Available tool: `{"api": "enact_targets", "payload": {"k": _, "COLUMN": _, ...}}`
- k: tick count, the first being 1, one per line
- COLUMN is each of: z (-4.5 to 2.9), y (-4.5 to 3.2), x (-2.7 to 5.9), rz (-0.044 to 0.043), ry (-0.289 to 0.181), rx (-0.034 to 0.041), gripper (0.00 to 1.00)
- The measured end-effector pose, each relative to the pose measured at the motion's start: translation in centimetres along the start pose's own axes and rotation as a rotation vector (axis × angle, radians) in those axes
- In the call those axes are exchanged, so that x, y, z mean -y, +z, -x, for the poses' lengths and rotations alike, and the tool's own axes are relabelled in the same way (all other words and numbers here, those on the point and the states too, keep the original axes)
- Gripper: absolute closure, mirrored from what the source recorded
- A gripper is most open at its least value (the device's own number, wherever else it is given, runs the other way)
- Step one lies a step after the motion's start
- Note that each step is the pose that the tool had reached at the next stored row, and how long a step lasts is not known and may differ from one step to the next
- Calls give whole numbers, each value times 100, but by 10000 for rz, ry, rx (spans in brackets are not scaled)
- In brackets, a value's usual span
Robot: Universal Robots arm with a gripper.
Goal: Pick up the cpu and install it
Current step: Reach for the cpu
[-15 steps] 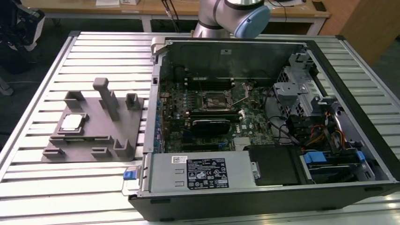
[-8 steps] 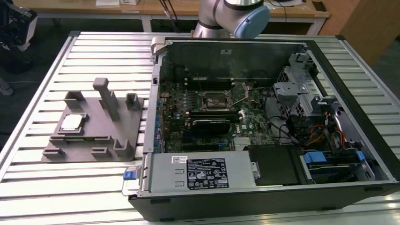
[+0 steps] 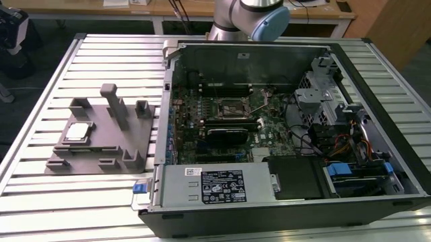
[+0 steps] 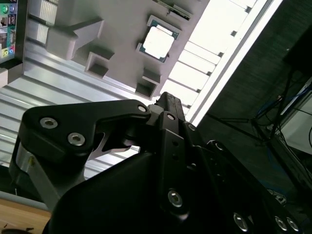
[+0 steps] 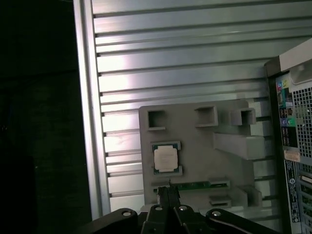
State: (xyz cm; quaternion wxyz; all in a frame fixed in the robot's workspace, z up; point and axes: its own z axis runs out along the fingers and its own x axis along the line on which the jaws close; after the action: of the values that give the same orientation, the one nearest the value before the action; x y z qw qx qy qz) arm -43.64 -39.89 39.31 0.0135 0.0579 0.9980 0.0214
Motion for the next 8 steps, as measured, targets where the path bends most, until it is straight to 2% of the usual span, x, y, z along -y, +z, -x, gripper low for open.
{"api": "enact_targets", "payload": {"k": 5, "z": -110, "y": -1, "x": 13, "rz": 0, "ry": 17, "rx": 1, "gripper": 89}}
{"api": "enact_targets", "payload": {"k": 8, "z": -142, "y": 8, "x": 18, "rz": 1, "ry": 20, "rx": 3, "gripper": 89}}
